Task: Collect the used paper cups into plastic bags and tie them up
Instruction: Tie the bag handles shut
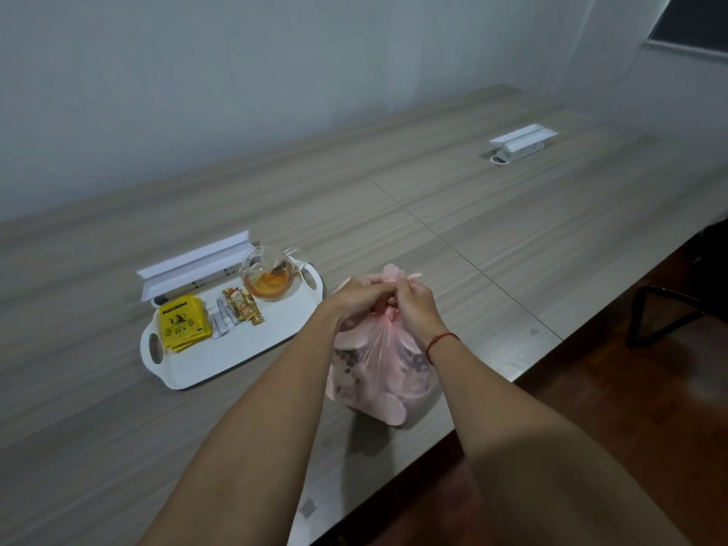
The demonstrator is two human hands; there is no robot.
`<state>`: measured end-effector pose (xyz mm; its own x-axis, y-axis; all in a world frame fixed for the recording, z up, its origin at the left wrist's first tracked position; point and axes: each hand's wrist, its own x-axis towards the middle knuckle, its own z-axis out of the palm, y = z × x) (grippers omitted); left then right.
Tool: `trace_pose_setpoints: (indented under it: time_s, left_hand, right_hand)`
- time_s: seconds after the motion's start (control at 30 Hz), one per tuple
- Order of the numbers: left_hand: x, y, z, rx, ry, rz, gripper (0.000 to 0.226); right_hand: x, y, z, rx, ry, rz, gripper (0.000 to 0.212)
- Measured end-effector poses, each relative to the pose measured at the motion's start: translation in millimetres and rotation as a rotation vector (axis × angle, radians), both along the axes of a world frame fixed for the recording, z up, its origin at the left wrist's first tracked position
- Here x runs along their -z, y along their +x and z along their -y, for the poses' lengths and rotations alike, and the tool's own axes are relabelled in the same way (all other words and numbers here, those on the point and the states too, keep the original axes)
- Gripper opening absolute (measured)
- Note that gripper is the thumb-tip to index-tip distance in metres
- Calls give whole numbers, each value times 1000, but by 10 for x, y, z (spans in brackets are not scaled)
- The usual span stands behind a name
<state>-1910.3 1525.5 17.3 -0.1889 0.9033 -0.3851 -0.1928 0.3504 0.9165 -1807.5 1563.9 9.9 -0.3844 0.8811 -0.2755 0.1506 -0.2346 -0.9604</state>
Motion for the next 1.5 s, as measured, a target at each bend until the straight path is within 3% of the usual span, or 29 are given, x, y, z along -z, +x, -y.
trace_pose_setpoints:
  time_s: [0.23, 0.37, 0.5, 0.6, 0.77, 0.9, 1.1, 1.23, 1.3, 1.5]
  left_hand:
    - [95, 11, 62, -115, 61, 288, 27]
    - [12, -27, 139, 47, -9, 114, 22]
    - [-37, -74, 132, 69, -64, 136, 36]
    - [-11, -106, 156, 111, 0, 9, 34]
    - [15, -61, 190, -70, 74, -186, 15]
    - [-45, -19, 109, -117, 75, -406, 24]
    - [-111, 20, -2, -85, 70, -734, 31]
    - [-112, 89, -12, -141, 38, -1034, 13]
    - [-76, 157, 6, -195, 32, -1095, 5]
    - [-30, 280, 84, -221, -19, -1120, 21]
  right_hand:
    - [-121, 59, -33, 38, -91, -8, 39]
    - [-145, 148, -127, -60, -228, 7, 30]
    - [-99, 139, -174, -87, -257, -8, 34]
    - [-107, 142, -205, -95, -254, 6, 33]
    - [-90, 148, -193, -147, -206, 80, 31]
    - [-127, 197, -125, -171, -179, 120, 37]
    - [-111, 221, -42, -146, 26, 179, 35]
    - [-11, 149, -59, -152, 178, 227, 39]
    - [29, 111, -55, -154, 224, 239, 45]
    - [-96, 52, -29, -150, 245, 178, 49]
